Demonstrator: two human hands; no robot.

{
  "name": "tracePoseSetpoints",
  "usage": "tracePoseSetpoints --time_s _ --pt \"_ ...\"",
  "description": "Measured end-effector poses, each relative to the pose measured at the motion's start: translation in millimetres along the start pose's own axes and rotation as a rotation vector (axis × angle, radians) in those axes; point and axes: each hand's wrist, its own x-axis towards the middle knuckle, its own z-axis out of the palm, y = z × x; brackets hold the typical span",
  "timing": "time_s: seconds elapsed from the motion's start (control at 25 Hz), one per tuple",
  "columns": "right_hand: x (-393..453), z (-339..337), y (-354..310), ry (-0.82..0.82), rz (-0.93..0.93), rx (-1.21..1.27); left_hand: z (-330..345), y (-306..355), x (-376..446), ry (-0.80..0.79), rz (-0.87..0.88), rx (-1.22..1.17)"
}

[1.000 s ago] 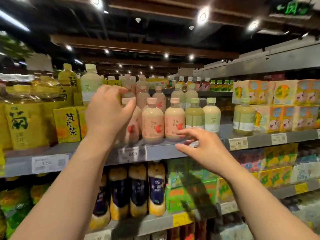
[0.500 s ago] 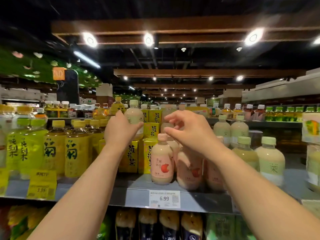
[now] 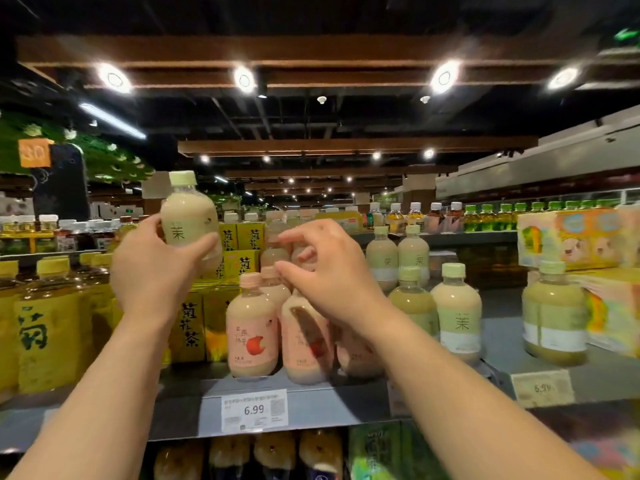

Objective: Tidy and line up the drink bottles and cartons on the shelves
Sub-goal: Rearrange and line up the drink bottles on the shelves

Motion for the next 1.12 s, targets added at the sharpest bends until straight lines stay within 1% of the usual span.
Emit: tracePoseSetpoints --time_s 0.12,0.28,0.4,0.52,0.64,0.84,0.96,1.12 --pt "-15 -34 11 0.058 0.009 0.044 -9 50 -33 0.015 0.102 -0.093" --pt "-32 -96 34 0.130 0.023 0.096 17 114 -82 -0.110 0.189 -0.211" --pt "-44 -146 55 0.139 0.070 0.099 45 159 -115 -0.163 0.244 -0.224" --pt "-54 -192 81 0.099 0.088 0.042 69 202 -143 -0.174 0.306 -0.234" --pt "-56 -230 100 0.061 0.045 -0.033 85 239 -164 -0.178 0.341 -0.224" --pt "-45 -274 131 -0.048 0.017 -0.135 110 288 -195 -0.212 0.351 -0.118" --pt "-38 -279 150 -0.135 0.021 -0.173 121 297 -210 -0.230 0.344 -0.052" --pt "-42 -277 168 -0.220 0.014 -0.120 120 288 -218 -0.308 0.392 -0.013"
